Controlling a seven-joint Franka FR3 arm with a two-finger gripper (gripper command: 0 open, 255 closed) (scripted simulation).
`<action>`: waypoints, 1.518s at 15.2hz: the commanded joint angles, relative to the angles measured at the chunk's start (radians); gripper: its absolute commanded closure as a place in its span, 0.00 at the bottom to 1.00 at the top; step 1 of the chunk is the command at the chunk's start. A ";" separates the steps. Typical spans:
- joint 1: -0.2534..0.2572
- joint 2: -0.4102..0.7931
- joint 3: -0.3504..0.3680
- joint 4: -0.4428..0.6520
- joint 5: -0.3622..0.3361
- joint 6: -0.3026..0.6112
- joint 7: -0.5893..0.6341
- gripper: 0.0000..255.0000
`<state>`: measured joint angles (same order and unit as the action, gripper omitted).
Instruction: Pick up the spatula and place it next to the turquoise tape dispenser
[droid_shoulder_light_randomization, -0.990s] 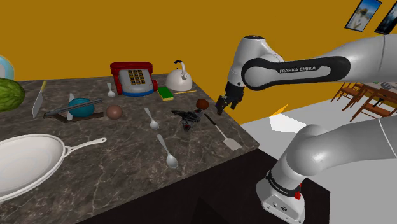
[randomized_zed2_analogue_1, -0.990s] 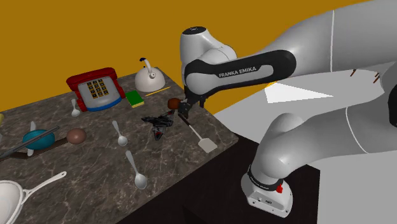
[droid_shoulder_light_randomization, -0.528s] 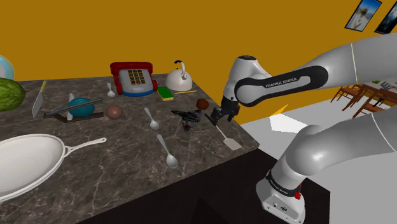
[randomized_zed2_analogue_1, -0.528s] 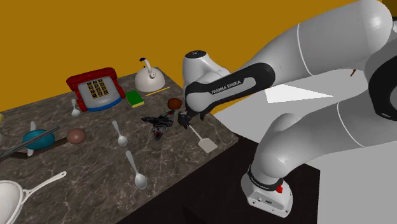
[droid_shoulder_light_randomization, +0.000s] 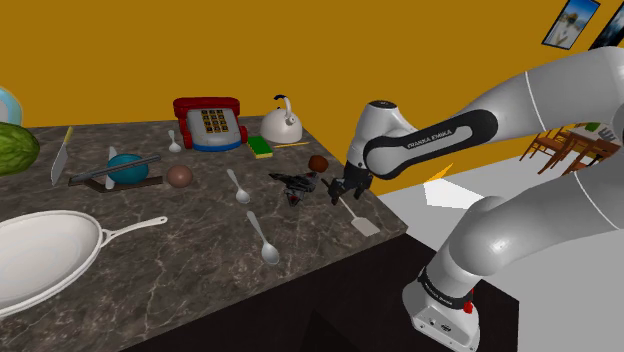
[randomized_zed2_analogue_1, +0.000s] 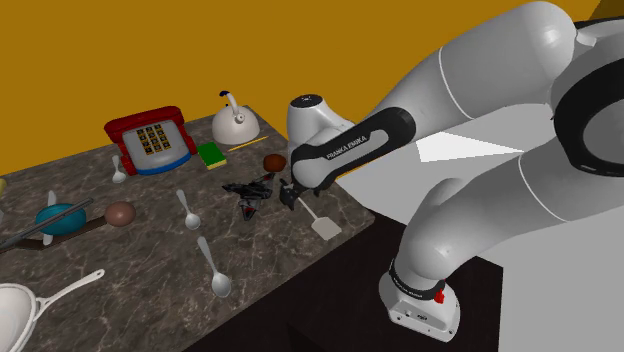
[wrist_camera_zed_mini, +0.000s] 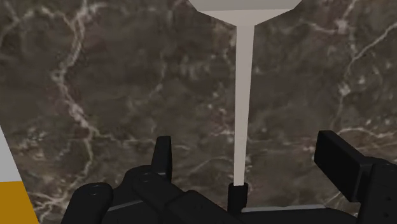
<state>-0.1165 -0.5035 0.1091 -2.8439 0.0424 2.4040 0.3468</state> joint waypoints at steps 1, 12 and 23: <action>-0.001 0.003 0.000 -0.001 0.000 0.005 0.000 0.00; 0.000 0.003 0.000 -0.001 0.000 0.004 0.000 1.00; 0.002 -0.083 -0.008 0.058 0.000 -0.140 -0.005 1.00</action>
<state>-0.1123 -0.5745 0.1054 -2.7968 0.0442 2.2870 0.3467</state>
